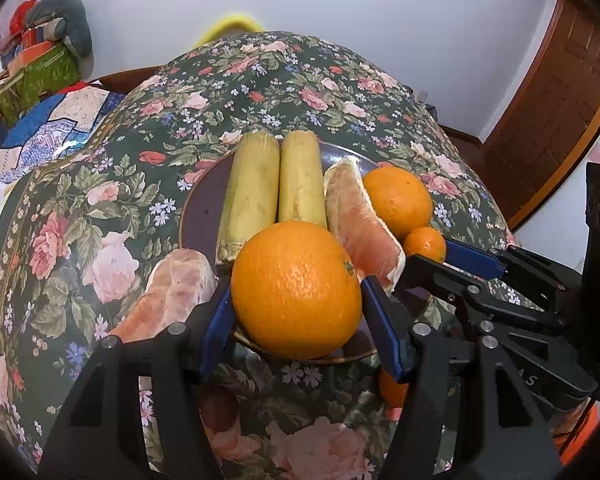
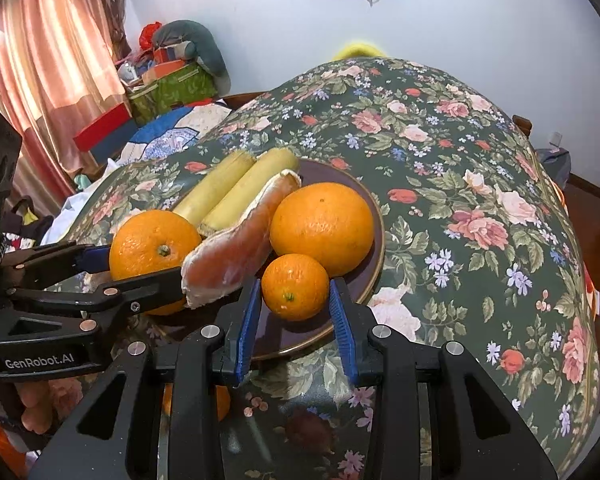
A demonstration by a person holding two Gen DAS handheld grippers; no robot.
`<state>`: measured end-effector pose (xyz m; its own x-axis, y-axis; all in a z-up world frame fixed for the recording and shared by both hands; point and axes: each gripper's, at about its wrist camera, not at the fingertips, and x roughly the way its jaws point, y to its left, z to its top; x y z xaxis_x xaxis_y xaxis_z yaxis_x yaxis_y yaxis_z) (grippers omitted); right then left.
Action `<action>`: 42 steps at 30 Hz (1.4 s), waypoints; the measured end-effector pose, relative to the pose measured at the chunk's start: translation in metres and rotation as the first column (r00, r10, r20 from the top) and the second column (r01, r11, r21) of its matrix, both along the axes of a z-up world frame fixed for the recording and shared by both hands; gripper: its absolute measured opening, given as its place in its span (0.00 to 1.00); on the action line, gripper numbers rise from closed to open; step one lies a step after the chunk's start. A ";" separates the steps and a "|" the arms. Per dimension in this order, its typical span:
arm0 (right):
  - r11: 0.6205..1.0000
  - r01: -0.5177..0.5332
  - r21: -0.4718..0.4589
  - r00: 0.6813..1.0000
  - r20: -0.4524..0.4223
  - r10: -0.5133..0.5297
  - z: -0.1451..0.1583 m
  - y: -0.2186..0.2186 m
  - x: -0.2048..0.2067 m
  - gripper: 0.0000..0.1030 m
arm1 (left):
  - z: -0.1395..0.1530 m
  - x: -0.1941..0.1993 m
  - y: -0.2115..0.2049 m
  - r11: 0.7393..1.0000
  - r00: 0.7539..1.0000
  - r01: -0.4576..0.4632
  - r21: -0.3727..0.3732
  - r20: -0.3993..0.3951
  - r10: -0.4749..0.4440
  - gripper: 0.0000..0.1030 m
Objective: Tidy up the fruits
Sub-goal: 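Open both tools to release the orange and mandarin on the plate, then move the left tool to the peeled pomelo segment while the right tool approaches another mandarin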
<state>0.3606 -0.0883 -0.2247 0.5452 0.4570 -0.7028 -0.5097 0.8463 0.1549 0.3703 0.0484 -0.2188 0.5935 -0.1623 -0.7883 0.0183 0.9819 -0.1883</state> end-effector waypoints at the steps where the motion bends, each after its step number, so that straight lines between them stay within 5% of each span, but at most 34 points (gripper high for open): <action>1: 1.000 -0.002 -0.002 1.000 -0.003 0.002 -0.001 0.001 0.000 0.31 | 0.000 0.000 0.000 1.000 1.000 0.001 0.001 0.000 -0.001 0.61; 8: 1.000 -0.008 -0.016 1.000 -0.014 0.008 -0.002 0.004 0.000 0.31 | 0.000 -0.001 -0.002 1.000 1.000 -0.001 0.015 -0.006 0.001 0.61; 14: 1.000 0.007 -0.017 1.000 0.014 -0.006 0.008 0.001 -0.007 0.46 | 0.010 -0.009 0.000 1.000 1.000 -0.005 0.009 0.010 0.005 0.66; 29: 1.000 0.029 0.002 0.996 0.079 -0.029 0.045 -0.008 -0.040 0.46 | 0.056 -0.055 0.024 0.995 0.995 -0.059 0.076 0.088 0.052 0.69; 42: 1.000 0.014 -0.014 0.997 0.081 -0.013 0.043 0.000 -0.066 0.46 | 0.044 -0.081 0.057 0.990 0.995 -0.096 0.106 0.045 0.092 0.69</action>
<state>0.2945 -0.0879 -0.1812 0.6063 0.4397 -0.6626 -0.5088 0.8549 0.1017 0.2891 0.1052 -0.1751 0.6336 -0.0198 -0.7734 -0.0693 0.9942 -0.0823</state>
